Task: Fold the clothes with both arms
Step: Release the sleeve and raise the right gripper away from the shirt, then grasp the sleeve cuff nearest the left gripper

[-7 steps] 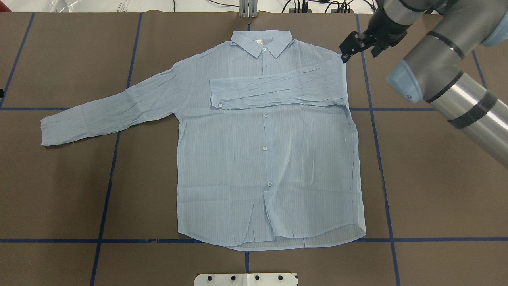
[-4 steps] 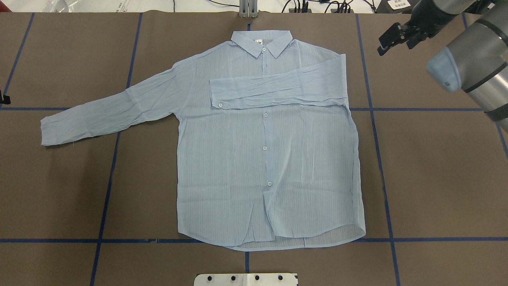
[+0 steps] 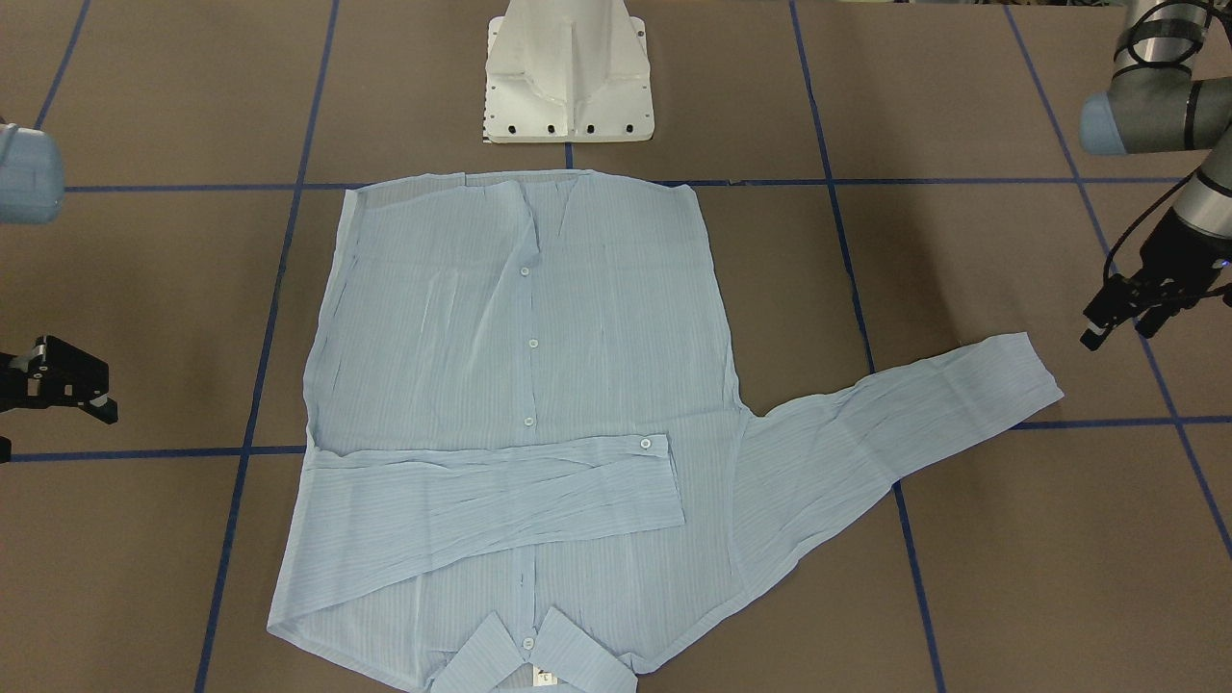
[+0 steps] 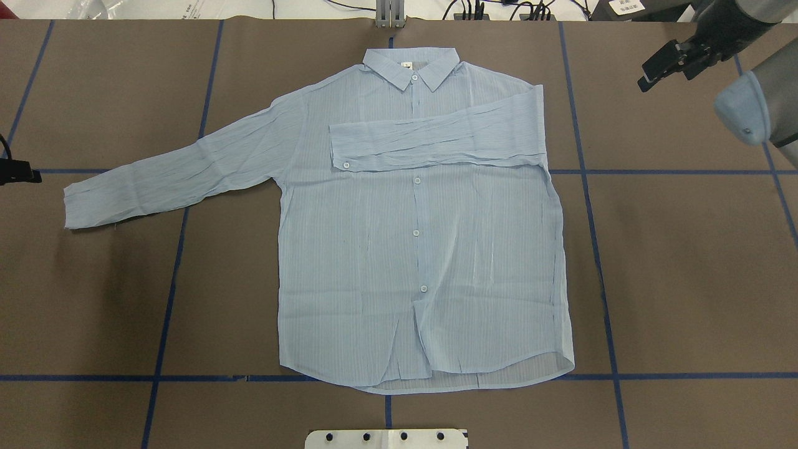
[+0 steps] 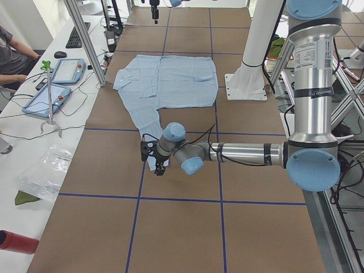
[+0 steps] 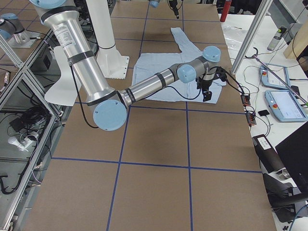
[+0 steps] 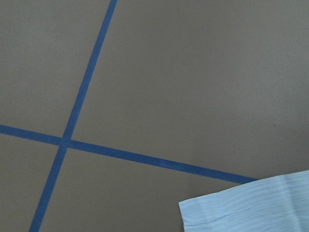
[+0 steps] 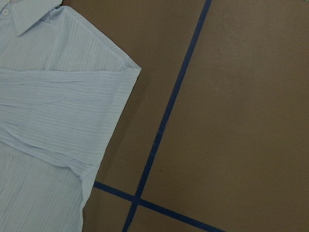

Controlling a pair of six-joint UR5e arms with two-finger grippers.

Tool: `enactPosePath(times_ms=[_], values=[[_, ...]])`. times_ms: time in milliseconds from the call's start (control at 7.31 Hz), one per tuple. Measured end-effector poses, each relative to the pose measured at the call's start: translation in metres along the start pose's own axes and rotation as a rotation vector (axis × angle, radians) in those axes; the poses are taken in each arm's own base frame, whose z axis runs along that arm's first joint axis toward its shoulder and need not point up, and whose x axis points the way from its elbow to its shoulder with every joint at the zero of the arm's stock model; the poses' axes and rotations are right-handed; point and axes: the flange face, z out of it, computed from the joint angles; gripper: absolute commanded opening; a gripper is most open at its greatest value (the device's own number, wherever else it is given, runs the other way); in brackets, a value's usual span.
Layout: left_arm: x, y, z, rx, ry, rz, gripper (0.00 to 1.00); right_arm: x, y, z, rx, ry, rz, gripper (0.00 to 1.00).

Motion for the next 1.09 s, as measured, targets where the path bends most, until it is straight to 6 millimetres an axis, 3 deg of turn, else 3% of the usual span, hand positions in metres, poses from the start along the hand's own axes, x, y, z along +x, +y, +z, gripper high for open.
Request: enactPosePath(times_ms=[274, 547, 1094], values=[[0.023, 0.030, 0.022, -0.022, 0.001, -0.052, 0.84, 0.001, 0.002, 0.000, -0.002, 0.001, 0.002, 1.00], [0.034, 0.047, 0.036, -0.013, -0.013, -0.078, 0.75, 0.001, 0.003, 0.000, -0.001, 0.001, 0.001, 1.00], [0.031, 0.054, 0.044, -0.004, -0.038, -0.085, 0.63, -0.002, 0.002, -0.001, 0.001, 0.001, -0.002, 1.00]])
